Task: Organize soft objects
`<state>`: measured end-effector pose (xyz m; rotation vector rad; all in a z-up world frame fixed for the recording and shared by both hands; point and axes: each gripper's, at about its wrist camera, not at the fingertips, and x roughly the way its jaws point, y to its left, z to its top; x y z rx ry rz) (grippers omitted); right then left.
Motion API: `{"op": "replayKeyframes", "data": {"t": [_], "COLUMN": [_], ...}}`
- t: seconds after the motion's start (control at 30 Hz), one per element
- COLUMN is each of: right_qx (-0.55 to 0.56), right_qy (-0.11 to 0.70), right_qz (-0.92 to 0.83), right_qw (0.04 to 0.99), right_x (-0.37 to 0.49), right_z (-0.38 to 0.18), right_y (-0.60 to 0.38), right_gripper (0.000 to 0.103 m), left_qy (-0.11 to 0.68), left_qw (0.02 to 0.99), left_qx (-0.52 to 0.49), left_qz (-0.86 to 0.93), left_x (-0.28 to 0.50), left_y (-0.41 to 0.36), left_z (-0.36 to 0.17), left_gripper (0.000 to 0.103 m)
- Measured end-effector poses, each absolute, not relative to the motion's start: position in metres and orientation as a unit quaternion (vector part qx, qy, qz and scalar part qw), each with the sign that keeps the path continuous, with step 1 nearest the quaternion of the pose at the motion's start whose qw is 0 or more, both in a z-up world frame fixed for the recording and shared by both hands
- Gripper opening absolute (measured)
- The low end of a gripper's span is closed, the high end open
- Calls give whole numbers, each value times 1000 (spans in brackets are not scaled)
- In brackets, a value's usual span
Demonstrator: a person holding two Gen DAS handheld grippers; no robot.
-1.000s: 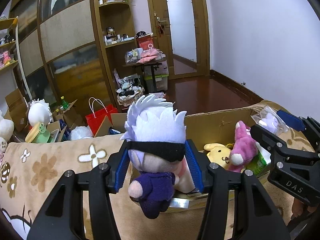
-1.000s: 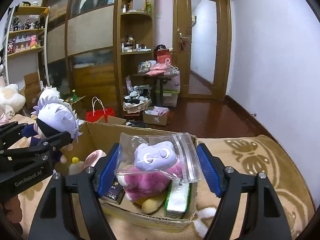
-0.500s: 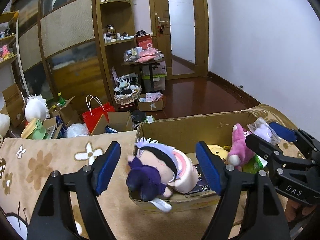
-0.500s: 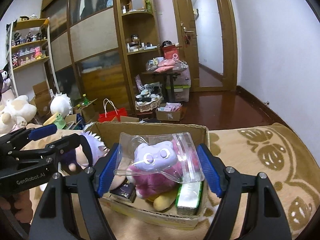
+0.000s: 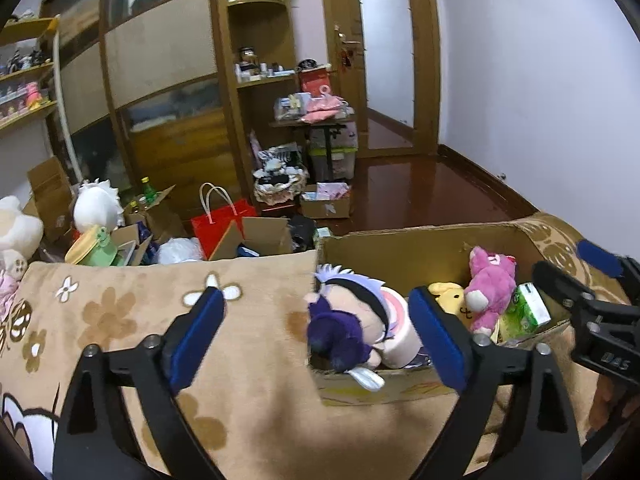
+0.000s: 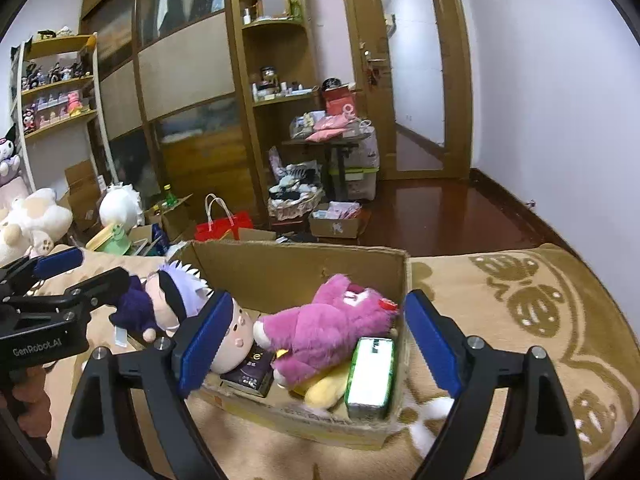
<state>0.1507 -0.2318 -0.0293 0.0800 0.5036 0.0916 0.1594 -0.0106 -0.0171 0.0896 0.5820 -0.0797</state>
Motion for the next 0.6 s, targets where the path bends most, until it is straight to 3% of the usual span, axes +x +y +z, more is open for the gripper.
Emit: {"op": "replayKeyframes", "data": {"t": [0.03, 0.6], "right_qx": [39, 34], "right_qy": [245, 224], "right_qz": [41, 14], "right_qw": [968, 974], "right_x": [147, 74], "right_z": [-25, 30], "right_y": [-232, -240], "right_gripper": [103, 103], "left_qy": [287, 258], "left_qw": [956, 962], "left_qx": [42, 66], "left_qz": [-40, -56], "left_x": [158, 78], "left_y": [-9, -1], "left_z": [-16, 13], "left_gripper": [97, 101]}}
